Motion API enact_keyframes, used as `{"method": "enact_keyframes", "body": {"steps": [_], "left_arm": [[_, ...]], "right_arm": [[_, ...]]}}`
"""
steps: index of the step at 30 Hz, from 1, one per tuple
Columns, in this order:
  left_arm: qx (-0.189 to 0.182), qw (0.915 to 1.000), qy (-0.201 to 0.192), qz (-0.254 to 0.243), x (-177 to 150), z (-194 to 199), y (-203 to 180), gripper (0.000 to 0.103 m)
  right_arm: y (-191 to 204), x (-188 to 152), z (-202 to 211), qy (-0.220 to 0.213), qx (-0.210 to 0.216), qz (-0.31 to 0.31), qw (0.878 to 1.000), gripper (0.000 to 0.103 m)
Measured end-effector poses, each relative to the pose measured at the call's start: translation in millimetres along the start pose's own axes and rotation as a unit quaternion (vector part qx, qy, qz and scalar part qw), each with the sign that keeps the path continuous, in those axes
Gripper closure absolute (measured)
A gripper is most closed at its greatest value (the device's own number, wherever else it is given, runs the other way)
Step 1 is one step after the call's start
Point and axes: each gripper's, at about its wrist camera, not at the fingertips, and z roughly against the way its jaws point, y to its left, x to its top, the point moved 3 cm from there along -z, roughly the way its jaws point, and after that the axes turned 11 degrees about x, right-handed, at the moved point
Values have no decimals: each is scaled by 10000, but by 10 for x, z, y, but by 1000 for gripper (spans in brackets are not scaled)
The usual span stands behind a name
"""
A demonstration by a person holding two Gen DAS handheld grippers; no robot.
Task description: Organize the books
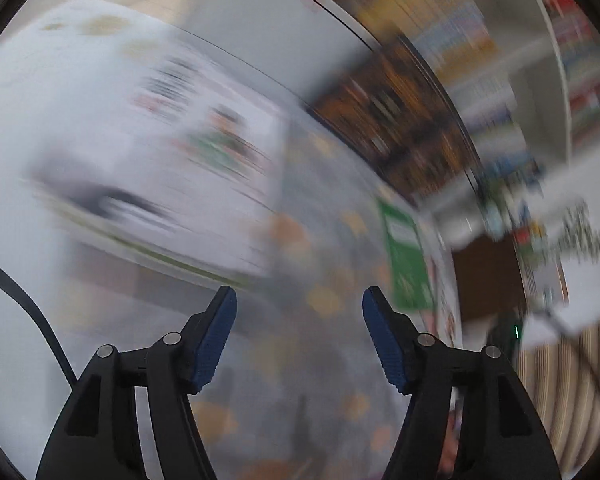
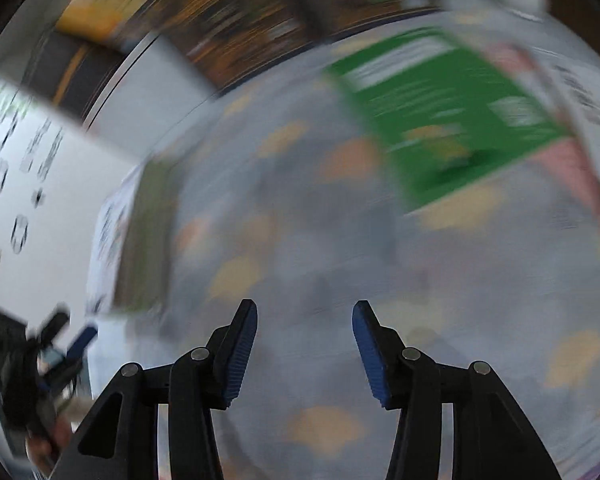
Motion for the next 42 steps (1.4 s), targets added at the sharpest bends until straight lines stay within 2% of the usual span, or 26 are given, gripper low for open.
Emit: {"method": "enact_keyframes", "body": {"steps": [4, 8, 13, 17, 20, 22, 24, 26, 30, 31, 34, 36, 39, 42], "left_arm": [[114, 9977, 245, -625, -144, -429, -678, 40], [49, 9940, 504, -970, -172, -1019, -1351, 40], [216, 9933, 532, -1006, -113, -1610, -1865, 40], [620, 9930, 531, -851, -43, -1983, -1960, 40], [725, 9928, 632, -715, -29, -2173, -1968, 40], [789, 9924, 536, -783, -20, -2194, -2016, 40], [850, 9915, 556, -816, -31, -2190, -2035, 40], [528, 9928, 723, -790, -69, -2211, -2073, 39], [1011, 9856, 669, -1177, -212, -2129, -2135, 38], [1076, 9845, 674, -1208, -272, -2062, -2096, 38], [962, 9869, 812, -1010, -532, -1817, -1887, 38], [969, 9878, 885, -836, -765, -1596, -1709, 38], [1099, 9868, 932, -743, -1068, -1331, -1533, 38], [1156, 9852, 1033, -728, -1346, -1170, -1444, 38]], "right_arm": [[-642, 452, 465, -605, -166, -556, 9965, 54], [-941, 887, 747, -997, -537, -399, 9928, 54], [-1221, 1379, 694, -743, -670, -149, 9949, 66], [-1350, 1685, 492, -631, -841, 178, 9943, 67], [-1488, 1864, 358, -548, -938, 251, 9938, 67], [-1516, 1925, 294, -498, -833, 263, 9949, 67], [-1447, 1904, 250, -341, -651, 459, 9962, 67], [-1348, 1840, 199, -151, -438, 625, 9970, 65], [-1230, 1596, 250, -82, -461, 724, 9963, 64], [-1231, 1468, 298, -22, -308, 643, 9975, 64], [-1229, 1154, 378, 161, -26, 485, 9987, 64], [-1193, 809, 432, 415, 156, 431, 9981, 64], [-1135, 337, 467, 735, 286, 455, 9958, 64], [-1072, -63, 538, 971, 235, 688, 9926, 64]]}}
